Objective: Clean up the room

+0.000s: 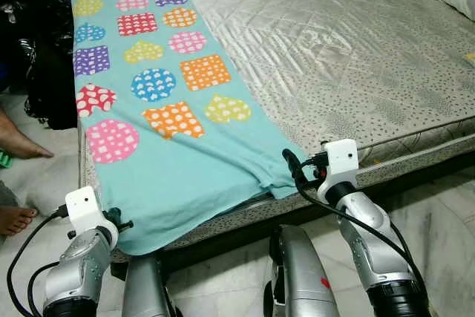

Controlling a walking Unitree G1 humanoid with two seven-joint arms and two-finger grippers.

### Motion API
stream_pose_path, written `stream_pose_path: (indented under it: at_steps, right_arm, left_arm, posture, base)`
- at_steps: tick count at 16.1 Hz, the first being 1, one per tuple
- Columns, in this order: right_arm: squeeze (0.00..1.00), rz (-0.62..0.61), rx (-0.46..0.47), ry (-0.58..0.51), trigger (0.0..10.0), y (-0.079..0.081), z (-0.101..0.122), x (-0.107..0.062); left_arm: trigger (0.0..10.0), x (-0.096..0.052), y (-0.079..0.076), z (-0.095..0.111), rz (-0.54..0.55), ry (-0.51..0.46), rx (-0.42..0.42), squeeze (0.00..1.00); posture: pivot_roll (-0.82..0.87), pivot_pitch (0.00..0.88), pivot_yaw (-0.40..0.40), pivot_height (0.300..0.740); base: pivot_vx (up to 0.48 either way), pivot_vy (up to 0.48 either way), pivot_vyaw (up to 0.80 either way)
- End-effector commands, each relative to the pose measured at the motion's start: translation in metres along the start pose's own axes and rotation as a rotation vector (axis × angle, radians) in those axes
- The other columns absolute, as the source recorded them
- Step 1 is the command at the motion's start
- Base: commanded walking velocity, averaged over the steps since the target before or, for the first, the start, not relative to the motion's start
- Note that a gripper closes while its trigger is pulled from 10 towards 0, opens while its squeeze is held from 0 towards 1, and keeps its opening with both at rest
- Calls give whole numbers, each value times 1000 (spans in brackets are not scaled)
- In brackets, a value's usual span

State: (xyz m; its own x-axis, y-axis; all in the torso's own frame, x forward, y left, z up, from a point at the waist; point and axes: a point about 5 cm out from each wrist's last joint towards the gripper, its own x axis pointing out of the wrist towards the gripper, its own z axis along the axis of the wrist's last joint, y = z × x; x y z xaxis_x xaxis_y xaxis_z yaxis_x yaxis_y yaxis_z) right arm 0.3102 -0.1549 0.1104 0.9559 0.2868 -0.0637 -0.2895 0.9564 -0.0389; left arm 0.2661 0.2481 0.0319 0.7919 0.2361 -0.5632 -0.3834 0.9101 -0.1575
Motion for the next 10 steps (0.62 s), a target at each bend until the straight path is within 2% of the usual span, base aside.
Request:
stream_pose_path:
  at_steps: [1,3,6,10]
  right_arm:
    - [0,103,57,0,10000,10,2,-4]
    - [0,245,87,35,10000,22,0,-11]
    - [0,369,114,119,10000,32,-10,-21]
    - [0,393,72,150,10000,32,-14,-26]
  left_arm:
    - [0,1,6,-10,13,42,4,0]
    - [0,2,5,-10,0,41,8,0]
    - [0,2,2,-9,-21,39,9,0]
    - [0,-5,2,-9,-51,40,27,0]
  posture:
    - [-117,137,-8,526]
    - [-116,138,-7,526]
    - [-119,138,-8,526]
    - [-121,140,-8,526]
  base:
    - [0,0,0]
    - [0,0,0]
    - [0,0,0]
    - [0,0,0]
